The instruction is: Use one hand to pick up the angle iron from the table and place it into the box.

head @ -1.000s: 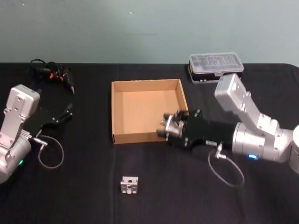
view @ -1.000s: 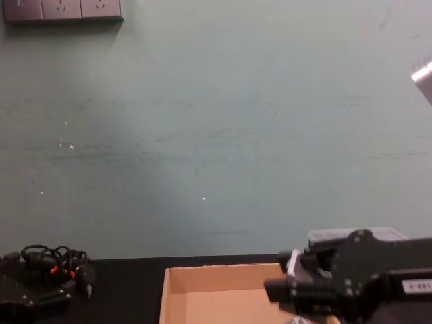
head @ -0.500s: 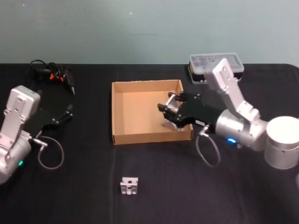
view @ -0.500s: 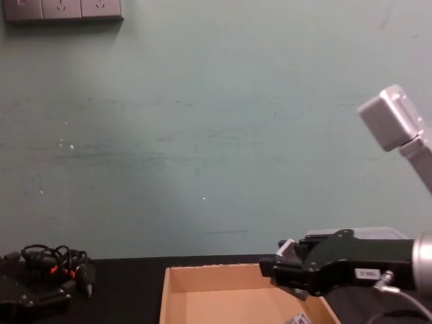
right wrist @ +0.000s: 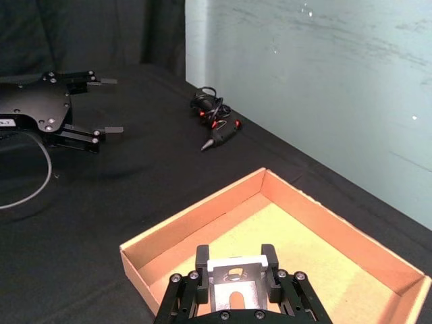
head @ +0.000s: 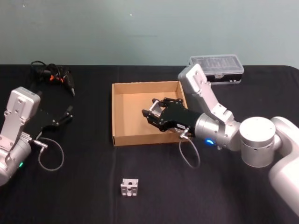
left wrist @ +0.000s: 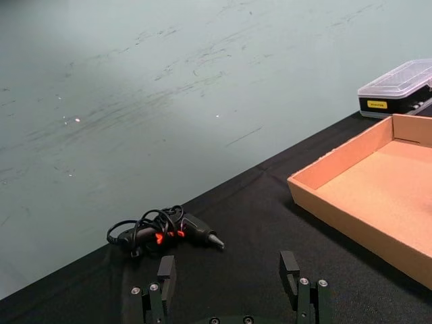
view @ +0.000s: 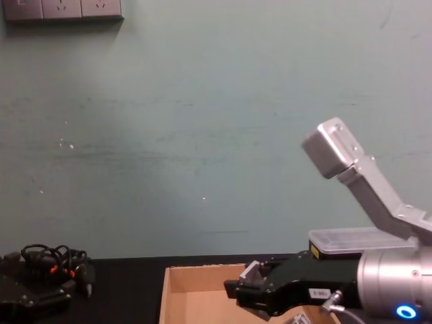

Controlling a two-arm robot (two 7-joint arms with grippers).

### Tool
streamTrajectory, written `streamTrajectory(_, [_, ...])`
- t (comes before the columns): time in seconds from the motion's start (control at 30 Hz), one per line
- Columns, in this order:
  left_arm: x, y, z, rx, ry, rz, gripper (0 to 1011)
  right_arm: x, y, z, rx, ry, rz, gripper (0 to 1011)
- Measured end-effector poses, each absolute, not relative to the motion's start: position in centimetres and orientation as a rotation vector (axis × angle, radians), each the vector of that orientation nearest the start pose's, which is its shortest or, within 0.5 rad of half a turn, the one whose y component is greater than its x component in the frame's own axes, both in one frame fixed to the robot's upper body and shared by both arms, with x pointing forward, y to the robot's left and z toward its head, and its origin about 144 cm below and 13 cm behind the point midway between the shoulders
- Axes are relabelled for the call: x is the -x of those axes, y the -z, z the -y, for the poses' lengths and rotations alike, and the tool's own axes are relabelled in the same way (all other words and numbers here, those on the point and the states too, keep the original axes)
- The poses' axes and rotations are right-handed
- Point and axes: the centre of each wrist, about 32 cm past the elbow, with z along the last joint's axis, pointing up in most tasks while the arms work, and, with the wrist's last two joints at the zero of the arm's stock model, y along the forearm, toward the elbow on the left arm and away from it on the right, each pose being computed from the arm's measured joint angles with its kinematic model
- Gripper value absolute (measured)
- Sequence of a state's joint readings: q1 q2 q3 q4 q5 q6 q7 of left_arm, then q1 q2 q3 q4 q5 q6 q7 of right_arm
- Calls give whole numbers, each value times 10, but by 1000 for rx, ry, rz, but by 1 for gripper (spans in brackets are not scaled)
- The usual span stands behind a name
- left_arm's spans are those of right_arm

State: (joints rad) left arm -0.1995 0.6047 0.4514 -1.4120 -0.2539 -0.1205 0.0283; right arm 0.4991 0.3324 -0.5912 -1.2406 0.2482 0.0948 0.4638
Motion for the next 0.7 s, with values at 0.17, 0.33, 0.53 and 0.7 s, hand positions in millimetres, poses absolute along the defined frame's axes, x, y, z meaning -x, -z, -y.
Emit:
streamTrajectory(0.17, [-489,-1140,-310,-304,-1248,285,1011,-569,-1176,188,323,705,82,458])
streamTrajectory(0.33, [-489,-1140,-310,-305,-1248,285,1011,-574,-1172,182,343,714,72,458])
streamTrajectory(0.53, [-489,-1140,-310,-304,-1248,285,1011,-576,-1167,179,362,720,61,458])
streamTrajectory(0.7, [-489,-1140,-310,-305,-1248,285,1011,-577,-1166,178,374,729,58,458])
